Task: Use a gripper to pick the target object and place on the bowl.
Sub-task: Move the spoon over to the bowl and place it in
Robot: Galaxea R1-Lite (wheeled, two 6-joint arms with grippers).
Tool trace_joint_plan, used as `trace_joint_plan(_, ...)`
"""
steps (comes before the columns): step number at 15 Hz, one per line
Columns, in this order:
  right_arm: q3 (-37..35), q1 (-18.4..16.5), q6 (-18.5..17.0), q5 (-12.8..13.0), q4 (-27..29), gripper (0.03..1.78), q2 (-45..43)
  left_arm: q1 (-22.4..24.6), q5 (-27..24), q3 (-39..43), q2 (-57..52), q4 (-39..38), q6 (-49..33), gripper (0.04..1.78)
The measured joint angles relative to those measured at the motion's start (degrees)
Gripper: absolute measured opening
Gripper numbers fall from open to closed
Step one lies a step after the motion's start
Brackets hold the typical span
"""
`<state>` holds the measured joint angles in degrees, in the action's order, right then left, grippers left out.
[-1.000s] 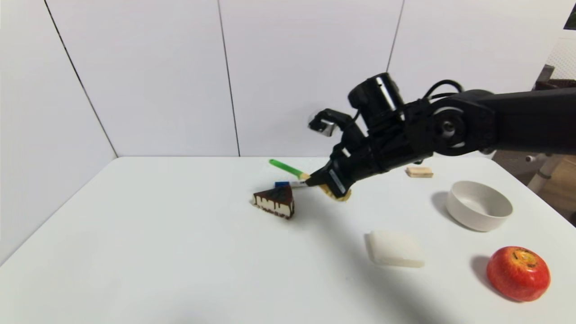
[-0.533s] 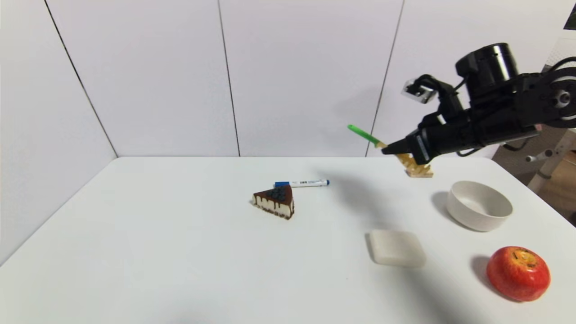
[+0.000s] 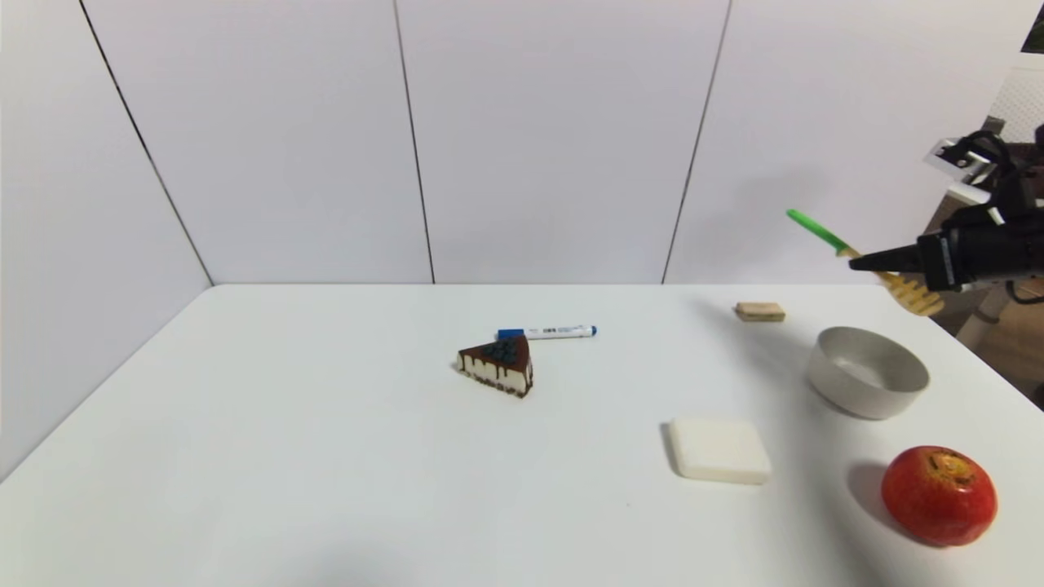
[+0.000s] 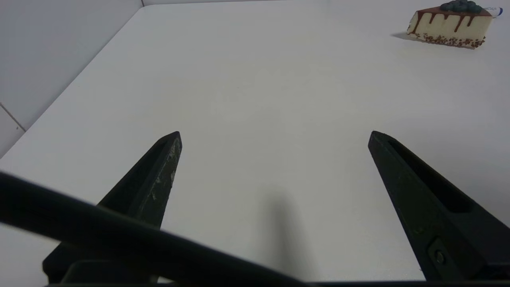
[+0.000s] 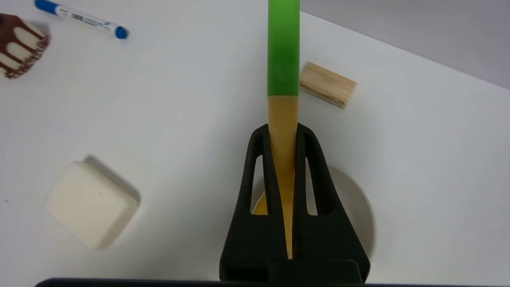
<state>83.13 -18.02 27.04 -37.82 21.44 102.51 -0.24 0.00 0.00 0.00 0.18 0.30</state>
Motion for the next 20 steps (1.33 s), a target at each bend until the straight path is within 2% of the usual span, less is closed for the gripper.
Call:
trace_joint_plan(3, -3.06, -4.50, 1.57, -0.94, 0.20, 0.11, 0.20, -0.02, 0.00, 0.00, 0.00, -0.02, 0.02, 1.69)
trace_joint_plan(7, -4.46, -5.79, 1.60, -1.01, 0.05, 0.11, -0.44, -0.02, 0.00, 0.00, 0.00, 0.00, -0.01, 1.69)
trace_joint_plan(8, -4.55, -5.83, 1.60, -1.76, -0.61, 0.11, -0.23, -0.02, 0.00, 0.00, 0.00, 0.00, 0.00, 1.69)
trace_joint_plan(10, -5.34, -5.83, 1.62, -5.56, -2.86, 0.11, 0.41, -0.02, 0.00, 0.00, 0.00, 0.00, 0.05, 1.69)
trace_joint_plan(12, -7.36, -5.73, 1.65, -8.94, -6.86, 0.11, 1.16, -0.02, 0.00, 0.00, 0.00, 0.00, -0.01, 1.69)
trace_joint_plan(13, -8.59, -5.66, 1.62, -9.73, -9.51, 0.11, 1.62, -0.02, 0.00, 0.00, 0.00, 0.00, 0.02, 1.69)
trace_joint_plan(20, -16.04, -4.47, 1.60, -10.34, -27.11, 0.11, 6.17, -0.02, -0.02, 0.00, 0.00, 0.00, 0.02, 1.69)
